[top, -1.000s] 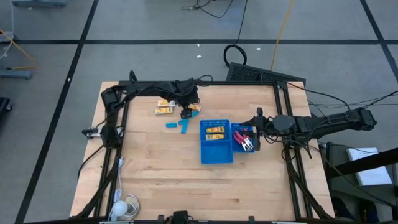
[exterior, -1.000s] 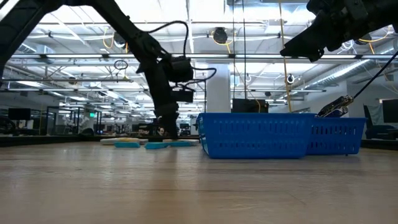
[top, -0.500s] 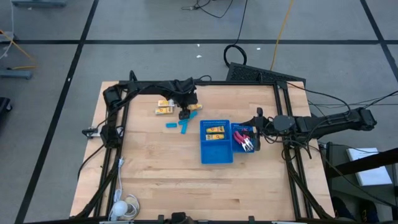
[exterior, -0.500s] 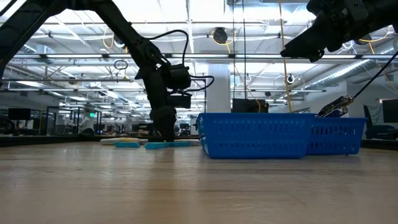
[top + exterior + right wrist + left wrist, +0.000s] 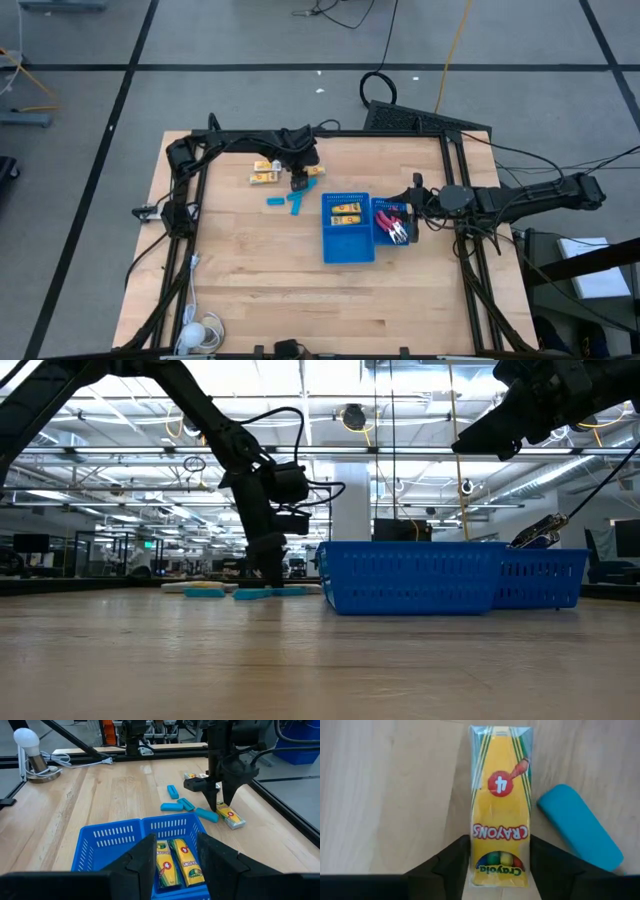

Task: Pick & Place School Supplies
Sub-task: Put the crayon box into the top horizontal blue bin

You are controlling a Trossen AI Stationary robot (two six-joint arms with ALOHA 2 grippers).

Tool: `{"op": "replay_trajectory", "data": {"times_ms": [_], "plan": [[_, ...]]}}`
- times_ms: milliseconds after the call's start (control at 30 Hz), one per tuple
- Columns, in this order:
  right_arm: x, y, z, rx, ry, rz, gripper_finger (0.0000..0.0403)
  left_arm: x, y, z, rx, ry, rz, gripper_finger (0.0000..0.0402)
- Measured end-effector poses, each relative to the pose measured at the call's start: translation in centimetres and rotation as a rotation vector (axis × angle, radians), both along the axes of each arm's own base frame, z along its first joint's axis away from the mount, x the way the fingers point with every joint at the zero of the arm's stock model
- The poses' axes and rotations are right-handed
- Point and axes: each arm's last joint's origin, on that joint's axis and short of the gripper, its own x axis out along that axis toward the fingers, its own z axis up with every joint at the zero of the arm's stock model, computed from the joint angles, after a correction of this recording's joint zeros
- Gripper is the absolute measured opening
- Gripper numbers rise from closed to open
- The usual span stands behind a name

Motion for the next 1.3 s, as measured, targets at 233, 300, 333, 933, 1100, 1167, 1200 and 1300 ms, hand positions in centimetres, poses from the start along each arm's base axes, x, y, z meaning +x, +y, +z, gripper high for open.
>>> {"op": "replay_trajectory", "data": {"times_ms": [233,300,333,933,1100,1167,1200,1300], "plan": [[0.0,0.0,0.0,0.000,0.000,0.000,0.0132,-0.1,0.0,0.1,-0.020,-0.002,0.063,0.0138],[0.0,0.0,0.0,0.000,0.000,0.000,0.0132,-0.2,-0.1,0.3,-0.015,0.005,0.063,0.0130],[0.0,0.0,0.0,0.001,0.000,0.000,0.0132,-0.2,-0.2,0.5,-0.008,0.009,0.064,0.0128],[0.0,0.0,0.0,0.001,-0.001,-0.001,0.0132,0.9,-10.8,10.7,0.016,-0.227,-0.036,0.0133],[0.0,0.0,0.0,0.002,-0.002,0.000,0.0132,3.1,-14.3,10.6,0.111,-0.325,-0.122,0.0133],[0.0,0.0,0.0,0.007,-0.003,-0.002,0.0132,4.0,-15.2,9.9,0.142,-0.340,-0.168,0.0133],[0.0,0.0,0.0,0.012,-0.003,-0.003,0.0132,4.4,-15.6,9.6,0.153,-0.350,-0.186,0.0133],[0.0,0.0,0.0,0.019,-0.004,-0.006,0.0132,5.6,-16.2,8.5,0.167,-0.387,-0.207,0.0134]]}}
